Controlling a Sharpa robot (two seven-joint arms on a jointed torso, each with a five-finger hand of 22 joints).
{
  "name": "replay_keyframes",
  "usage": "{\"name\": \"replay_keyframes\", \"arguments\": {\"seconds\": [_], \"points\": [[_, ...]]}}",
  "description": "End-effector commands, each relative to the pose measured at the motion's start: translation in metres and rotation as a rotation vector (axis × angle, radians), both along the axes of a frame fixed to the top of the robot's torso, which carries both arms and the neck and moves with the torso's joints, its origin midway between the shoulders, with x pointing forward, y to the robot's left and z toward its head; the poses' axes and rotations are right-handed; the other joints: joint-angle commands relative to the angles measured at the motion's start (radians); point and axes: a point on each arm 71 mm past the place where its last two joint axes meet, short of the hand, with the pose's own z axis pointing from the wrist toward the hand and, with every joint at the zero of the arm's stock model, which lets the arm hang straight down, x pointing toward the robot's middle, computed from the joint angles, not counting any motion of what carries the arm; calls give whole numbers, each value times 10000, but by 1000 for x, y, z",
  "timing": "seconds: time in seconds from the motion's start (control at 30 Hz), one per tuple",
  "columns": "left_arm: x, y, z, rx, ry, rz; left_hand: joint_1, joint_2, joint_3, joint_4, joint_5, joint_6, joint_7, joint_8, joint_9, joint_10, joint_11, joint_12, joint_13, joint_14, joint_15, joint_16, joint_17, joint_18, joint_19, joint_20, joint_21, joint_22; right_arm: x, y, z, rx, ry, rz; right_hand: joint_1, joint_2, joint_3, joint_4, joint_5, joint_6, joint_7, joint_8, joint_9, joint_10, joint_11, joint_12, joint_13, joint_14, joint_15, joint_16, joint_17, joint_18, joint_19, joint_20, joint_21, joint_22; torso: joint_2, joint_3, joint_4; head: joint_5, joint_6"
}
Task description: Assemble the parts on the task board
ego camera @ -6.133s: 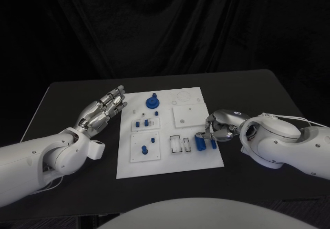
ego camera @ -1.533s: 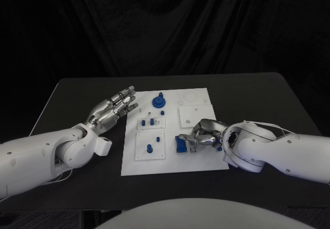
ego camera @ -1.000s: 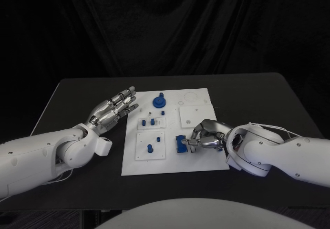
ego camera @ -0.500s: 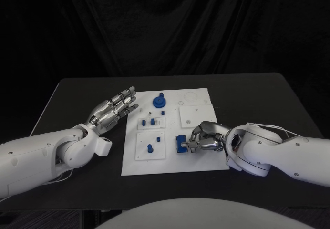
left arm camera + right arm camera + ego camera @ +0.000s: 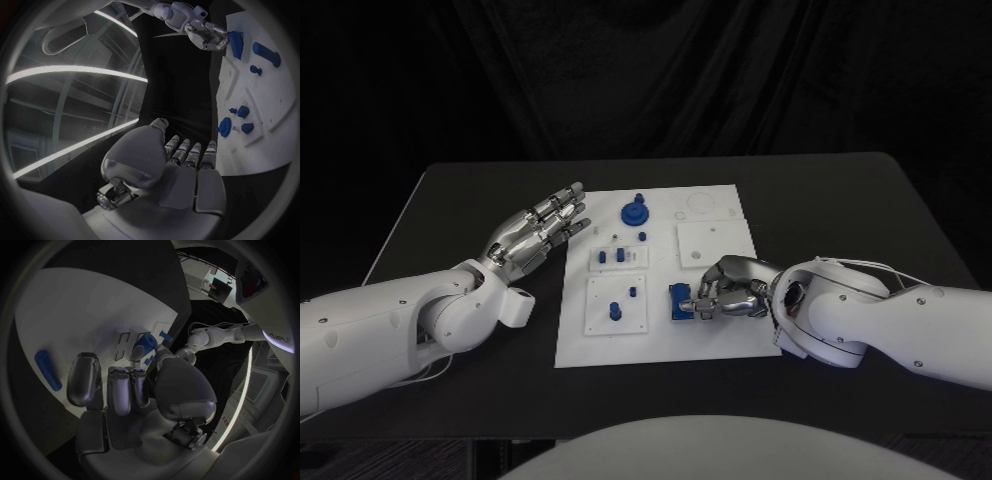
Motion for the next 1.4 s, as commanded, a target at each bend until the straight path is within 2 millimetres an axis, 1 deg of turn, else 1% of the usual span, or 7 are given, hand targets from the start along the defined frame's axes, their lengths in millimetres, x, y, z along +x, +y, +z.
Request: {"name": "replay_keyframes", "arguments": {"seconds": [0.03,0.6,0.93,0.97,1.0,1.07,1.4], "points": [[-1,-1,4,-443,-427,-79,93,-21,57,-12,40,4,40,-14,13,-36,56,18,4,14,60,-36,-15,91,13,57,55,14,1,-1,-2,-177,79,-11,283,15,24,-185,166,-69,-26,52,73,1059,-80,55,2633,1023,-84,25,2635,21,-20,-73,-35,1683,6,2,5,16,-1],[-2,-1,3,-446,-377,-103,62,-20,102,-17,30,11,62,-12,14,-29,84,29,6,14,94,-36,-15,85,26,86,64,28,7,1,-5,-250,-85,-104,837,195,237,-524,-117,-115,-44,30,202,1059,-98,55,2633,1023,-103,25,2635,26,-26,-95,-73,1675,-7,3,0,36,-1],[-2,0,2,-445,-369,-101,58,-21,108,-18,30,14,65,-12,14,-29,87,29,6,14,99,-36,-15,84,28,89,66,30,4,1,-2,-120,-137,-67,759,129,116,-493,-912,-105,-15,-30,248,1059,-79,55,2633,1023,-91,25,2635,28,-28,-89,-101,1669,-1,2,-5,47,-1],[-2,0,2,-445,-368,-99,58,-21,108,-18,30,14,65,-12,14,-29,87,29,6,14,99,-36,-15,84,28,89,66,30,3,0,-1,-83,-161,-95,733,163,109,-456,-928,-166,5,-193,143,1059,-65,55,2633,1023,-81,25,2635,27,-24,-82,-100,1669,-2,1,-7,52,-1],[-2,0,2,-443,-368,-94,58,-21,108,-18,30,14,65,-12,14,-29,87,29,6,14,99,-36,-15,84,28,89,66,30,1,-2,0,-40,-190,-145,747,176,92,-421,-895,-168,98,-750,-322,1059,6,55,2633,1023,-30,25,2635,18,-11,-38,-91,1673,-2,0,-8,59,-1],[-2,1,2,-431,-366,-76,58,-21,108,-18,30,14,65,-12,14,-29,87,29,6,14,99,-36,-15,84,28,89,66,30,-1,-7,3,19,-249,-271,802,179,86,-425,-790,-53,168,-1261,-823,1059,101,55,2633,1023,39,25,2635,23,-2,12,-99,1671,0,2,-13,87,-1],[-3,3,3,-372,-349,-4,40,-31,139,-30,38,36,76,-7,18,-16,100,48,10,17,118,-35,-13,81,35,104,70,35,1,-51,38,-326,-874,-1353,568,222,-11,-162,-372,145,274,-1815,-1445,1059,174,55,2633,1023,122,25,2635,27,1,93,-112,1669,-1,12,-11,-53,-1]]}}
